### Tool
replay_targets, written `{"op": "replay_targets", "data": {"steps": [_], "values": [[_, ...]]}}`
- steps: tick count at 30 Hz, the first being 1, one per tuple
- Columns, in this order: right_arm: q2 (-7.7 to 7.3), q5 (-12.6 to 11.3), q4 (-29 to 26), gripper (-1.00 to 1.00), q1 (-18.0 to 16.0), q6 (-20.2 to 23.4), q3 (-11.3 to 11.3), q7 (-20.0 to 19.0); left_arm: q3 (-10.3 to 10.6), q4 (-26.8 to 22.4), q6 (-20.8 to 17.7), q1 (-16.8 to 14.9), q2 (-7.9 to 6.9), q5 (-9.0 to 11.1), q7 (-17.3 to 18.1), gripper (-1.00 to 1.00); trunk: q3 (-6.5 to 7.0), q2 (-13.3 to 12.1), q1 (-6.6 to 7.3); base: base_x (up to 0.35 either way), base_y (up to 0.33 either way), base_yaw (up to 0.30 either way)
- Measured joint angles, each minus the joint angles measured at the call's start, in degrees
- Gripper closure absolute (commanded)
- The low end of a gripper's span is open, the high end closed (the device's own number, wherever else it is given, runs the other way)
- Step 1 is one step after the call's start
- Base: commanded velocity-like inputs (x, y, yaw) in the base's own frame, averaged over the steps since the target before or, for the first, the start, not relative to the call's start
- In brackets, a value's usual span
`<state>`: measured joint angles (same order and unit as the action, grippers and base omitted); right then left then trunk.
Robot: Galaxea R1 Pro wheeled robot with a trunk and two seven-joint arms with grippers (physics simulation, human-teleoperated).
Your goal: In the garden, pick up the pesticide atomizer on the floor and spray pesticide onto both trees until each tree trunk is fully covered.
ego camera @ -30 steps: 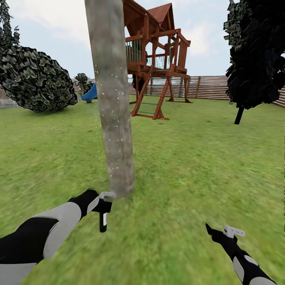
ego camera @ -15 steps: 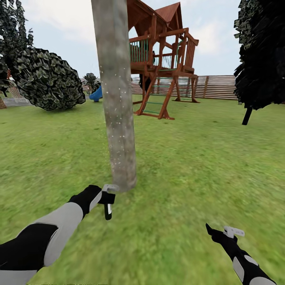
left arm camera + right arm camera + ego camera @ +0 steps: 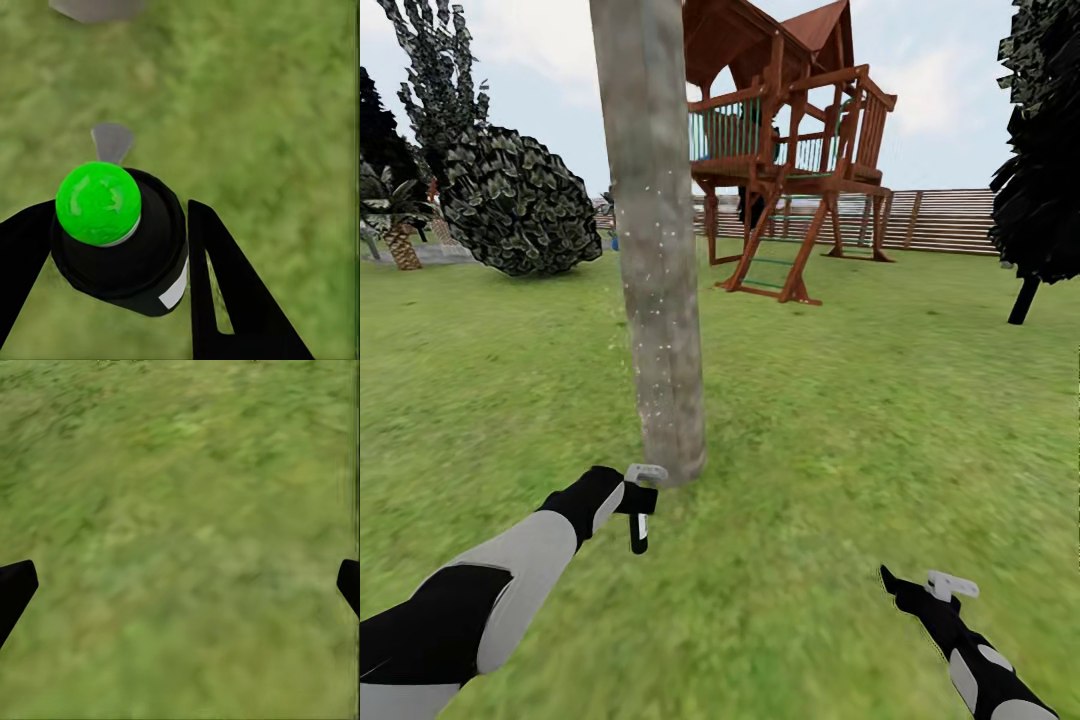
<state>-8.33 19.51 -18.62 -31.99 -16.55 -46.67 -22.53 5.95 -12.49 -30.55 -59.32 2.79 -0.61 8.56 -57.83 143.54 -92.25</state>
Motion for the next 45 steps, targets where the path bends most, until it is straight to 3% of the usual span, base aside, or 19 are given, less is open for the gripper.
{"op": "replay_targets", "data": {"steps": [5,22,34,45], "values": [[0.03,0.0,-0.1,-1.00,0.0,0.0,0.0,-0.1,-0.1,0.4,0.4,0.2,-1.24,-0.1,0.0,1.00,-0.01,0.0,0.00,0.110,-0.323,0.031],[0.07,0.0,-0.1,-1.00,0.0,-0.1,0.0,-0.1,-0.2,0.4,1.8,0.4,-2.55,0.0,0.0,1.00,-0.89,0.0,0.00,0.016,-0.326,0.181],[0.15,0.0,0.0,-1.00,0.0,-0.1,0.0,-0.1,-0.1,0.4,1.8,0.4,-2.62,0.0,0.0,1.00,-0.91,0.0,0.00,0.000,-0.323,0.193],[0.15,0.0,0.0,-1.00,0.0,-0.1,0.0,-0.1,-0.1,0.4,1.8,0.4,-2.62,0.1,0.0,1.00,-0.91,0.0,0.00,0.117,-0.131,0.252]]}}
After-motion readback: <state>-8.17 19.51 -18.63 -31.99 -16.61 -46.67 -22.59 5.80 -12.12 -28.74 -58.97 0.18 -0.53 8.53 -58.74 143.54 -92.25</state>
